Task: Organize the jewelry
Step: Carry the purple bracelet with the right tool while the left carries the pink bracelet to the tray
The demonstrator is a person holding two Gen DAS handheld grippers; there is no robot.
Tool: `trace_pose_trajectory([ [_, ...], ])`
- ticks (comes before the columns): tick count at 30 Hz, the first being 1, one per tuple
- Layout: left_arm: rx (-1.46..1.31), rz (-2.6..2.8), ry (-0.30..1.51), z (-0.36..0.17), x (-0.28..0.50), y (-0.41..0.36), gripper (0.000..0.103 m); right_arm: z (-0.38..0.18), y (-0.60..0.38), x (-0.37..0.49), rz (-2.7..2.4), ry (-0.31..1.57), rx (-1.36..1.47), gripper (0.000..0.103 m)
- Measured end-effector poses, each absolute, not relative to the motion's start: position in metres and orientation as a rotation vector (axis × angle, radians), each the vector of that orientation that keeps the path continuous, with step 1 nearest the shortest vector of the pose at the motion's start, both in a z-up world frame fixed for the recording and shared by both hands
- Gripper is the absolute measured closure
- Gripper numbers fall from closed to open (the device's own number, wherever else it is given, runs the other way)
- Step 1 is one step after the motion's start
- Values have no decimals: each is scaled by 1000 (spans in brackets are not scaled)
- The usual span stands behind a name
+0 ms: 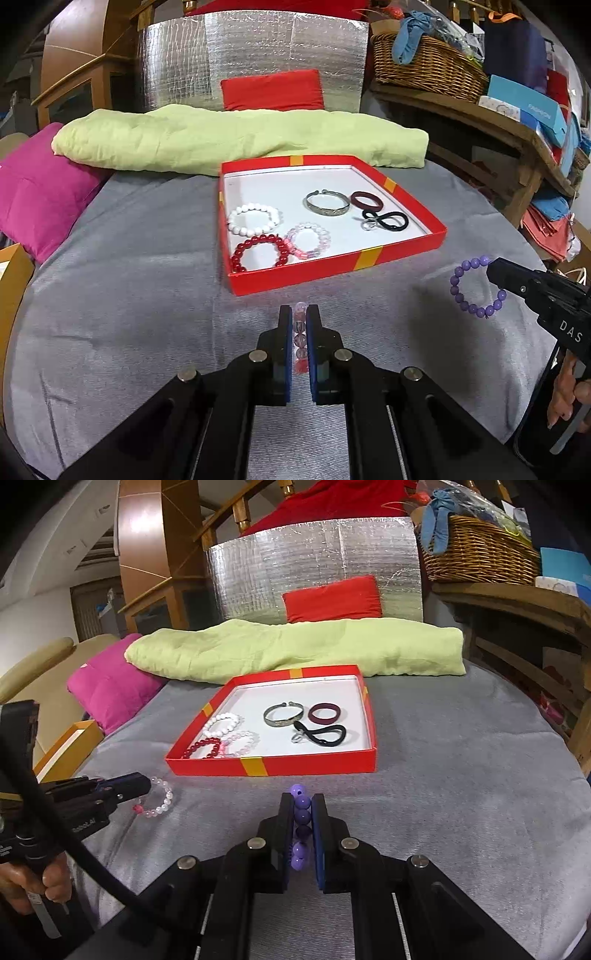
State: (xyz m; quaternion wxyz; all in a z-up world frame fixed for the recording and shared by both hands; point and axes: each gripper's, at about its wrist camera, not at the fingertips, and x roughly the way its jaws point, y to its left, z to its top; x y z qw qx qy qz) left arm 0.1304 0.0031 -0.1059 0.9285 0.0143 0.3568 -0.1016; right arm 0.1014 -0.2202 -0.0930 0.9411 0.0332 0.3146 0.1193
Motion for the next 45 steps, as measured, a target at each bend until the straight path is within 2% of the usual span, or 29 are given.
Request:
trace_pose_trajectory([
  [34,122,-61,766,-119,138,8,96,-88,-189,119,378,649,65,93],
  [45,122,-64,738,-107,133,2,96,-77,-202,120,387,626,121,93],
])
